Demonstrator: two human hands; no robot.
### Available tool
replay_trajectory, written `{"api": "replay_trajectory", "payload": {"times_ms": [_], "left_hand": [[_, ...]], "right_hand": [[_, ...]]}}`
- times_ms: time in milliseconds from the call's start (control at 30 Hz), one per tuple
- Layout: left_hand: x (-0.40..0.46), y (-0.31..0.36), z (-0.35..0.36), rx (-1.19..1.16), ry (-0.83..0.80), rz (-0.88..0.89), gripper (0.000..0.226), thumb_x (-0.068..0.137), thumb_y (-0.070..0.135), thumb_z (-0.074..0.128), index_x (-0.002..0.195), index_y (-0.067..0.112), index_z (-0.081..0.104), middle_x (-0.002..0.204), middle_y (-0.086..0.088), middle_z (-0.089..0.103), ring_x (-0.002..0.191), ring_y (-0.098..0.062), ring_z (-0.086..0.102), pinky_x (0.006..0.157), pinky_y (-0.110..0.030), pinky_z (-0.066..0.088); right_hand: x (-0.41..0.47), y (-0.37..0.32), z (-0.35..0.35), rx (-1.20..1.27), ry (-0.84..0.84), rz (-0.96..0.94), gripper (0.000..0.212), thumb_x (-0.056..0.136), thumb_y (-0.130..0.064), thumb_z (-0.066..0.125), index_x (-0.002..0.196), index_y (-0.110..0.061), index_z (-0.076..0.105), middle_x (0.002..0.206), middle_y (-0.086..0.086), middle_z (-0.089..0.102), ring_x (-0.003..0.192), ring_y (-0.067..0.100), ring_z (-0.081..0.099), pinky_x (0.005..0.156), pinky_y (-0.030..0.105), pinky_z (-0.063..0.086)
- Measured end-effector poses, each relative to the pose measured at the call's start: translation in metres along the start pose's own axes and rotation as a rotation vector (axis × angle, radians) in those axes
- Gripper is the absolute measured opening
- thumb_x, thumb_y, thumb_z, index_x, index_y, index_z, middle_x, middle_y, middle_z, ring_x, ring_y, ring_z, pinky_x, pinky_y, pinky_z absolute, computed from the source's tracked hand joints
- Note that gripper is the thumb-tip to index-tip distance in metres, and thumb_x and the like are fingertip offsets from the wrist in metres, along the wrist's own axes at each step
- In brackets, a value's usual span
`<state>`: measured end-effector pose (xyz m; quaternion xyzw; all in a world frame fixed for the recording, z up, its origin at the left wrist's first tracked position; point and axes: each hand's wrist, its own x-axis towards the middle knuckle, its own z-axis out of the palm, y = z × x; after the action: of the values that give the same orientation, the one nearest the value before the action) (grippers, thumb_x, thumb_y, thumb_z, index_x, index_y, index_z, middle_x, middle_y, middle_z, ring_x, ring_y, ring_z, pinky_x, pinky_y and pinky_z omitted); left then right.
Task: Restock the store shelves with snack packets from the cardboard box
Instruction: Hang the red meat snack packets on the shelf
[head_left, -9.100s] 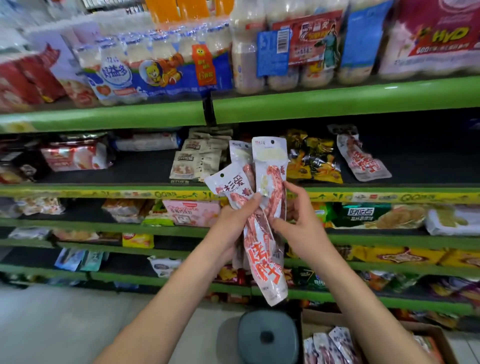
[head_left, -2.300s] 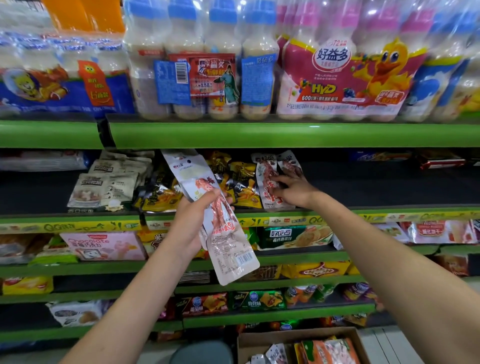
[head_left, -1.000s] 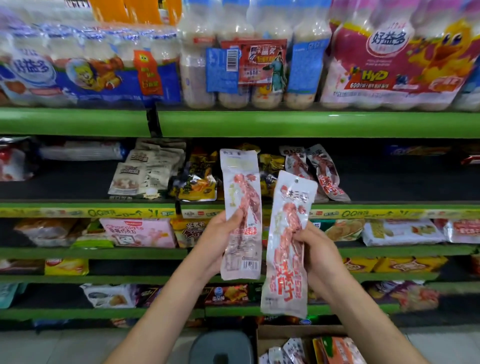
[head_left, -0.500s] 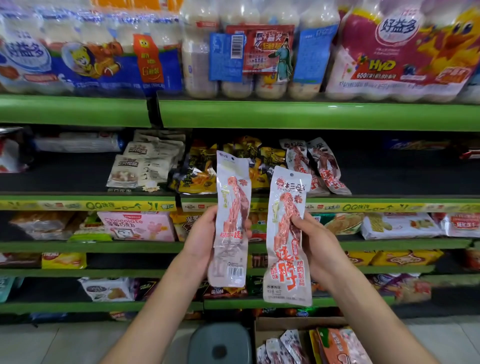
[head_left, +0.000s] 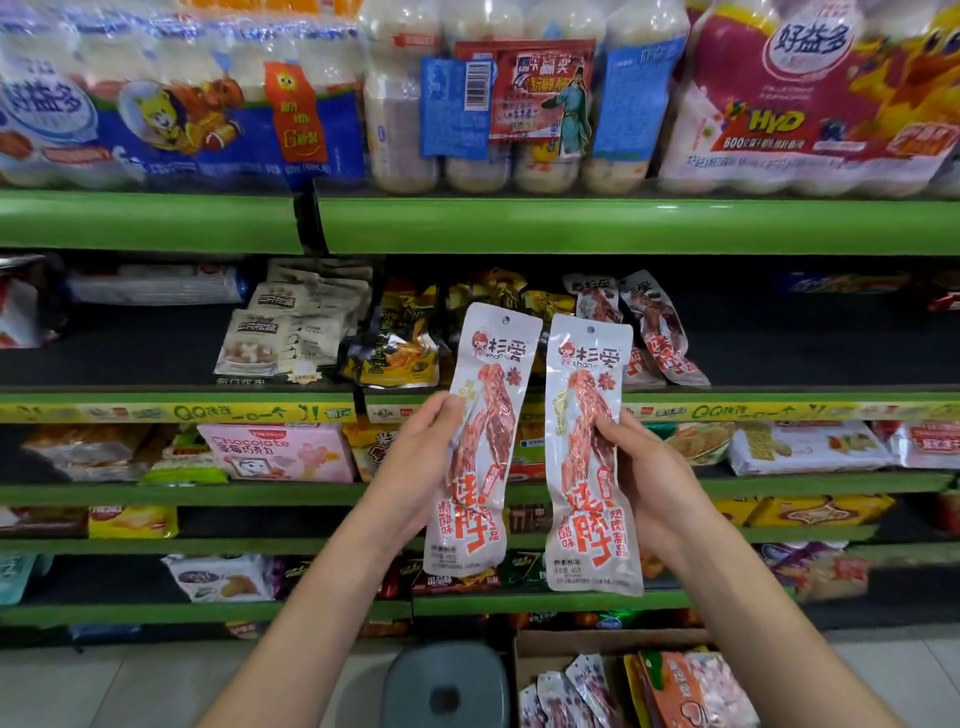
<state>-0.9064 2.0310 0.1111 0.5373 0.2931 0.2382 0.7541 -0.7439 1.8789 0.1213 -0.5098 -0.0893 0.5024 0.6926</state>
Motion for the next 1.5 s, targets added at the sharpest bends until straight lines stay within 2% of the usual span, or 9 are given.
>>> {"api": "replay_trajectory", "payload": {"times_ms": [100, 200, 333, 567, 733, 867, 1000, 1133, 1500], "left_hand": [[-0.002, 0.000, 0.003, -0.072, 0.010, -0.006, 0.030, 0.107, 0.030, 0.044, 0.099, 0.027, 0.074, 0.115, -0.008, 0.075, 0.106, -0.024, 0.072, 0.081, -0.038, 0.057], [-0.003, -0.002, 0.006, -0.131, 0.024, 0.003, 0.030, 0.107, 0.028, 0.045, 0.102, 0.026, 0.074, 0.115, -0.009, 0.075, 0.106, -0.025, 0.072, 0.077, -0.034, 0.059], [-0.002, -0.005, 0.009, -0.170, 0.026, 0.000, 0.028, 0.107, 0.027, 0.045, 0.108, 0.025, 0.073, 0.117, -0.008, 0.074, 0.108, -0.023, 0.072, 0.076, -0.030, 0.060], [0.000, -0.012, 0.013, -0.166, 0.035, -0.021, 0.027, 0.107, 0.030, 0.044, 0.115, 0.021, 0.068, 0.119, -0.006, 0.074, 0.110, -0.023, 0.071, 0.077, -0.034, 0.061], [0.000, -0.012, 0.017, -0.157, 0.017, -0.005, 0.028, 0.107, 0.029, 0.044, 0.121, 0.018, 0.065, 0.120, -0.007, 0.073, 0.112, -0.024, 0.070, 0.087, -0.041, 0.059], [0.000, -0.013, 0.021, -0.161, 0.008, -0.014, 0.028, 0.107, 0.028, 0.043, 0.121, 0.017, 0.065, 0.120, -0.008, 0.073, 0.112, -0.025, 0.070, 0.095, -0.048, 0.055], [0.000, -0.012, 0.024, -0.167, 0.005, -0.011, 0.027, 0.107, 0.027, 0.044, 0.123, 0.016, 0.063, 0.120, -0.007, 0.074, 0.112, -0.024, 0.070, 0.090, -0.043, 0.058], [0.001, -0.011, 0.026, -0.179, 0.003, 0.001, 0.027, 0.107, 0.027, 0.044, 0.120, 0.017, 0.065, 0.119, -0.007, 0.074, 0.109, -0.024, 0.071, 0.081, -0.036, 0.061], [0.000, -0.006, 0.032, -0.169, -0.012, 0.007, 0.026, 0.108, 0.025, 0.042, 0.120, 0.013, 0.063, 0.119, -0.008, 0.074, 0.111, -0.023, 0.070, 0.086, -0.037, 0.059]], "right_hand": [[0.000, 0.001, 0.002, 0.003, -0.011, -0.006, 0.021, 0.099, -0.024, 0.057, 0.107, -0.025, 0.077, 0.110, 0.012, 0.075, 0.085, 0.023, 0.075, 0.076, 0.038, 0.060], [0.001, 0.001, 0.003, 0.009, -0.015, -0.004, 0.023, 0.100, -0.025, 0.056, 0.116, -0.022, 0.073, 0.111, 0.013, 0.075, 0.087, 0.023, 0.075, 0.072, 0.036, 0.060], [0.001, 0.002, 0.003, 0.014, -0.022, -0.004, 0.026, 0.100, -0.027, 0.056, 0.121, -0.020, 0.069, 0.116, 0.013, 0.074, 0.095, 0.026, 0.074, 0.081, 0.040, 0.058], [0.001, 0.000, 0.000, 0.033, 0.006, 0.001, 0.026, 0.098, -0.028, 0.059, 0.120, -0.018, 0.070, 0.114, 0.012, 0.074, 0.092, 0.024, 0.075, 0.074, 0.037, 0.059], [0.000, 0.000, -0.002, 0.025, -0.003, 0.000, 0.027, 0.099, -0.028, 0.058, 0.122, -0.019, 0.070, 0.116, 0.012, 0.074, 0.095, 0.025, 0.075, 0.080, 0.039, 0.058], [-0.001, -0.001, -0.005, 0.029, 0.006, 0.002, 0.027, 0.099, -0.028, 0.057, 0.123, -0.020, 0.069, 0.115, 0.011, 0.074, 0.096, 0.025, 0.074, 0.076, 0.037, 0.059], [-0.002, -0.003, -0.006, 0.027, 0.006, 0.003, 0.027, 0.099, -0.029, 0.057, 0.121, -0.020, 0.070, 0.114, 0.011, 0.074, 0.095, 0.025, 0.075, 0.072, 0.037, 0.060], [-0.002, -0.004, -0.007, 0.026, 0.011, -0.010, 0.028, 0.099, -0.029, 0.057, 0.124, -0.021, 0.068, 0.115, 0.010, 0.074, 0.099, 0.026, 0.074, 0.079, 0.039, 0.058], [-0.001, -0.003, -0.012, 0.022, 0.017, -0.017, 0.028, 0.098, -0.032, 0.060, 0.122, -0.022, 0.069, 0.117, 0.010, 0.074, 0.100, 0.026, 0.074, 0.081, 0.040, 0.059]]}}
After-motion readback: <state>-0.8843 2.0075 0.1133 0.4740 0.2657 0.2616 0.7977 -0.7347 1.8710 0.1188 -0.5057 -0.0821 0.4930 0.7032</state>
